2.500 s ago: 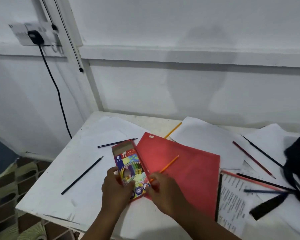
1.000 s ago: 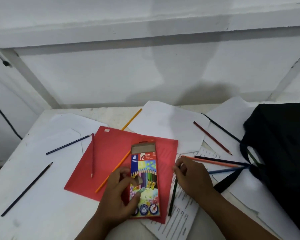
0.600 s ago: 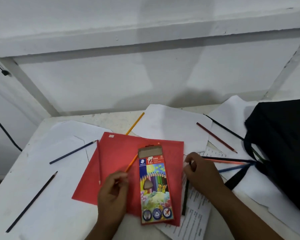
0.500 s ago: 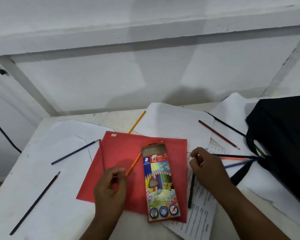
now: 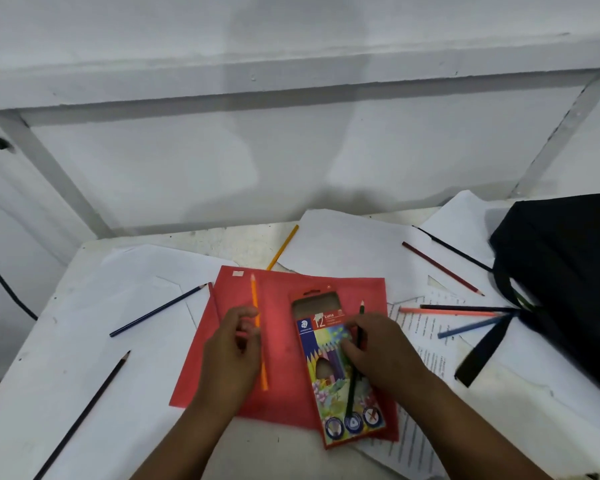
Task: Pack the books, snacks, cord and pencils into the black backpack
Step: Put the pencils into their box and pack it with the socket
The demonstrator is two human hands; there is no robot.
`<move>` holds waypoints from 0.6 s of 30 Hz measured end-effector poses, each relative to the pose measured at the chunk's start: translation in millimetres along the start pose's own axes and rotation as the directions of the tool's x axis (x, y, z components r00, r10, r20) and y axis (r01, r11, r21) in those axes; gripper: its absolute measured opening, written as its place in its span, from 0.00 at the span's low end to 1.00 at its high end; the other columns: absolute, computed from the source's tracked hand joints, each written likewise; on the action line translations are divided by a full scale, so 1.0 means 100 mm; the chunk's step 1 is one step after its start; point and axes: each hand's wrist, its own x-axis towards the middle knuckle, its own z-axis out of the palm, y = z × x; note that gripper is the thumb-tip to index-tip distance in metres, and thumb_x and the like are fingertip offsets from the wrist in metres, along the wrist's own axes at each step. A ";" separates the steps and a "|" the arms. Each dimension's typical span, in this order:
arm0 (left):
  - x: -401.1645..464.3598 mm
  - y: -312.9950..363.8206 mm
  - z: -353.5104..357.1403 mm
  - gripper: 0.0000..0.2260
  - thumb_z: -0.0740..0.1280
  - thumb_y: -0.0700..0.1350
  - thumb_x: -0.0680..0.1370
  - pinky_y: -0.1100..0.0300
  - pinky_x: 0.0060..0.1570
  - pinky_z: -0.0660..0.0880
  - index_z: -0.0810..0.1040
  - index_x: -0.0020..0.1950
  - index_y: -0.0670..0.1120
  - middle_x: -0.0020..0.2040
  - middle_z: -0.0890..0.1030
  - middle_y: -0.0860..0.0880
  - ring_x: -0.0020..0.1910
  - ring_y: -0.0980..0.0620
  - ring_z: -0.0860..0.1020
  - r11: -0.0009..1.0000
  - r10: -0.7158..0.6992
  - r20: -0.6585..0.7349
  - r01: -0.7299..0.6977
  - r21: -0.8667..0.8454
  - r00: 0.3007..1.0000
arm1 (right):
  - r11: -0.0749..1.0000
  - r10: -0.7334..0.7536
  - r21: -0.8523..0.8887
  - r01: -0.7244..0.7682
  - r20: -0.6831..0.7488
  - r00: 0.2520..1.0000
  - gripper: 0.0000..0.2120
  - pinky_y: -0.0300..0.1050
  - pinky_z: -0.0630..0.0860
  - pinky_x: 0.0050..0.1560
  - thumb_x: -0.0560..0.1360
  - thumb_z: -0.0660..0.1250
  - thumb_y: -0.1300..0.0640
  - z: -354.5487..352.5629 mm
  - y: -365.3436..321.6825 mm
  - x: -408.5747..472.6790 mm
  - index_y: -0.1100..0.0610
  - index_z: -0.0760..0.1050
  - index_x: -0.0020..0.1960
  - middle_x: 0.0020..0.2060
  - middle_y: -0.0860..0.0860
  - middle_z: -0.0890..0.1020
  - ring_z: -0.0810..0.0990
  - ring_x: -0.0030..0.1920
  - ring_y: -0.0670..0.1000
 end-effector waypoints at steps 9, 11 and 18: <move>0.46 0.10 0.27 0.12 0.69 0.40 0.80 0.59 0.43 0.82 0.79 0.53 0.58 0.54 0.81 0.53 0.44 0.53 0.83 0.993 -0.014 0.096 0.025 -0.116 0.995 | 0.999 -0.042 0.013 0.042 0.002 0.999 0.09 0.30 0.71 0.42 0.75 0.70 0.52 0.16 -0.19 -0.06 0.53 0.79 0.54 0.48 0.47 0.78 0.76 0.45 0.44; 0.53 0.09 0.32 0.14 0.72 0.40 0.77 0.69 0.40 0.78 0.78 0.58 0.57 0.55 0.78 0.56 0.45 0.57 0.82 0.995 -0.016 0.076 0.024 -0.098 0.997 | 0.999 -0.030 0.026 0.030 0.005 1.000 0.08 0.32 0.73 0.43 0.76 0.70 0.51 0.18 -0.21 -0.06 0.52 0.78 0.54 0.48 0.46 0.77 0.76 0.45 0.43; 0.67 -0.13 0.39 0.16 0.76 0.42 0.74 0.67 0.42 0.75 0.78 0.58 0.51 0.47 0.76 0.54 0.43 0.56 0.79 0.999 0.037 0.044 -0.038 0.024 0.998 | 0.995 -0.044 0.089 0.039 0.062 0.997 0.06 0.28 0.71 0.42 0.76 0.70 0.53 0.15 -0.18 -0.03 0.51 0.78 0.52 0.47 0.44 0.78 0.77 0.46 0.41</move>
